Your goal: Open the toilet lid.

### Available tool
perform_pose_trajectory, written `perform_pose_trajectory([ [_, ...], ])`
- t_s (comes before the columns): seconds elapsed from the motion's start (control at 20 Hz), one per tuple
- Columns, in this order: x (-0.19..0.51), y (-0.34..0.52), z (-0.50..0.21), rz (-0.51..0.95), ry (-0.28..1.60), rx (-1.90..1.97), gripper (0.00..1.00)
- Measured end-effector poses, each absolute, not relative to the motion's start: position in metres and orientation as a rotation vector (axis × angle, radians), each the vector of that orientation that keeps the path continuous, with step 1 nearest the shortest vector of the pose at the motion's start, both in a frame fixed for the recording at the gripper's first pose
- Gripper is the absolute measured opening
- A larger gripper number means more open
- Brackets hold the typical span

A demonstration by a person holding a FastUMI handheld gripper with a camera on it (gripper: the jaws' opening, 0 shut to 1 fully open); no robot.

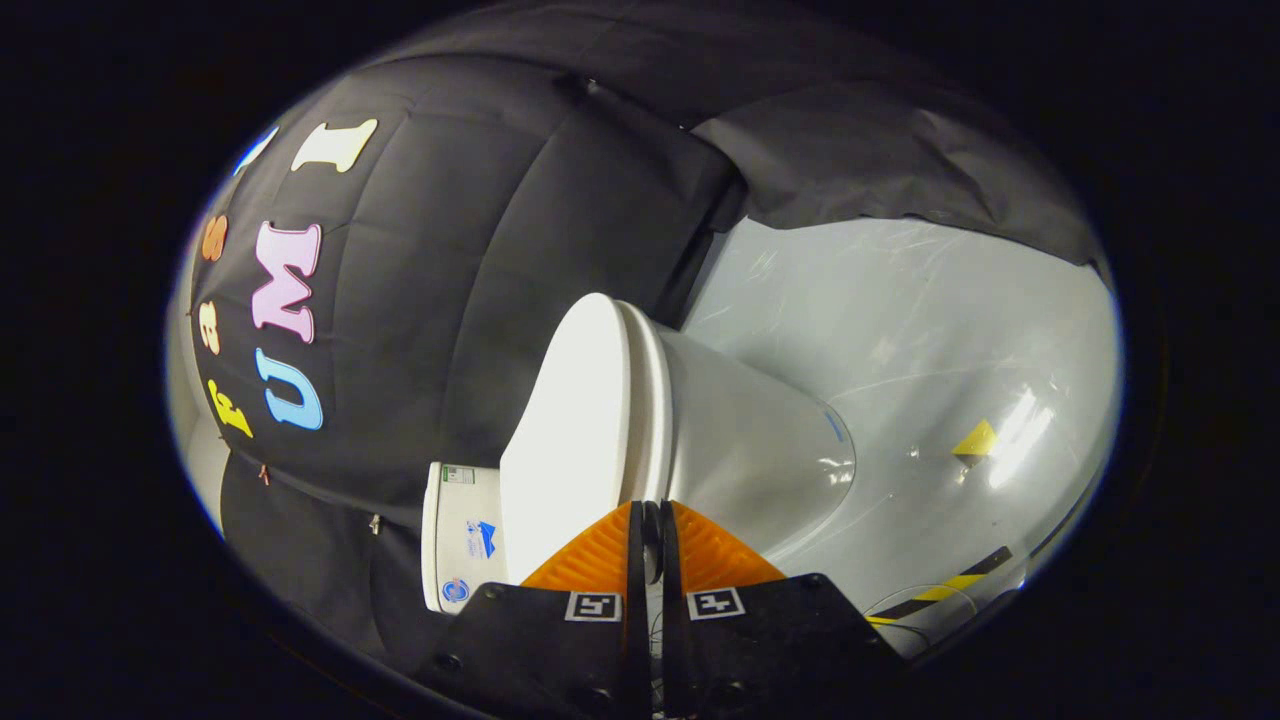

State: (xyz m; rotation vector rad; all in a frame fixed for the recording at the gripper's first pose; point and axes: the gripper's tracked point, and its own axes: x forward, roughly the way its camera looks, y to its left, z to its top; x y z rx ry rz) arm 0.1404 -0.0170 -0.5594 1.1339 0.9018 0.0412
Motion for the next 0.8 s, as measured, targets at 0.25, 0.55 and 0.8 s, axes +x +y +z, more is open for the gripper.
perform_pose_trajectory([
  [0.25,0.144,-0.012,-0.534,0.034,0.885,1.039,0.10],
  [0.55,0.153,0.000,-0.481,0.045,0.838,0.953,0.10],
  [0.8,0.156,0.010,-0.434,0.039,0.791,0.894,0.10],
])
